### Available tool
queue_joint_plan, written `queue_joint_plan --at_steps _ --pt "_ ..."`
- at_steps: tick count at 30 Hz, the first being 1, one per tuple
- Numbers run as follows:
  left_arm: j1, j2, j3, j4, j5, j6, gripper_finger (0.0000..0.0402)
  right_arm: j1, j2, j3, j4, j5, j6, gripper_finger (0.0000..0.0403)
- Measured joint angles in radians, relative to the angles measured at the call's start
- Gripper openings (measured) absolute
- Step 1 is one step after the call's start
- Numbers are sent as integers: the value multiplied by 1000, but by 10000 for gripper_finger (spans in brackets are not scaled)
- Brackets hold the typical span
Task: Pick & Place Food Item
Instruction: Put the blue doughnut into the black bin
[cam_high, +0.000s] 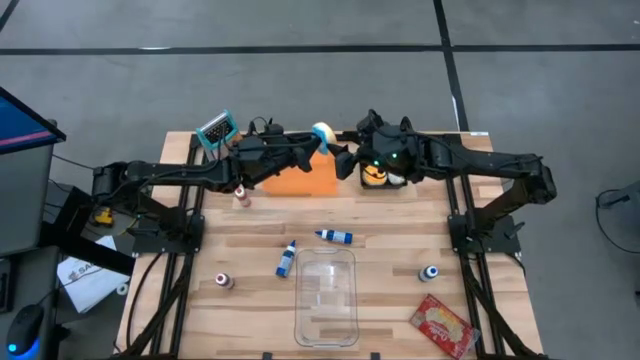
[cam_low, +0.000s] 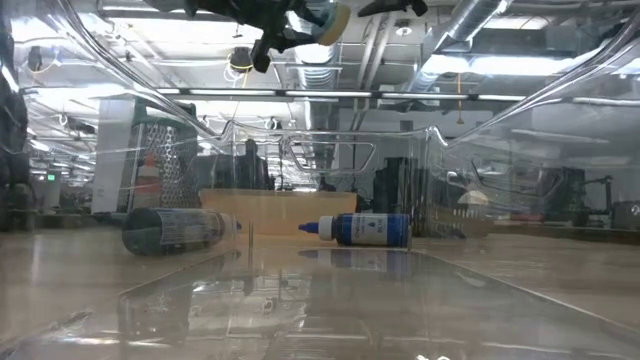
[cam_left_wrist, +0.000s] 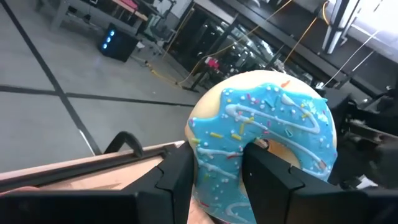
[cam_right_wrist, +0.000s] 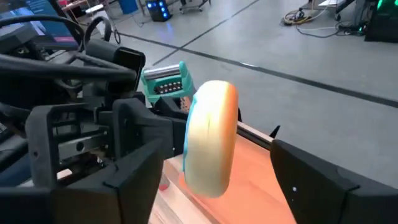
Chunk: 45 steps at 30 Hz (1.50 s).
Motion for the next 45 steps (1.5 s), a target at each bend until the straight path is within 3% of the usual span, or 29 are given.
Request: queue_joint_plan --at_steps 7,18,45 --pt "0 0 11 6 26 -8 122 -2 24 1 19 -33 11 321" --pt "-23 0 11 4 42 -12 122 -11 48 0 25 -50 27 315" --pt "-40 0 11 1 49 -8 122 -23 46 0 0 -49 48 184"
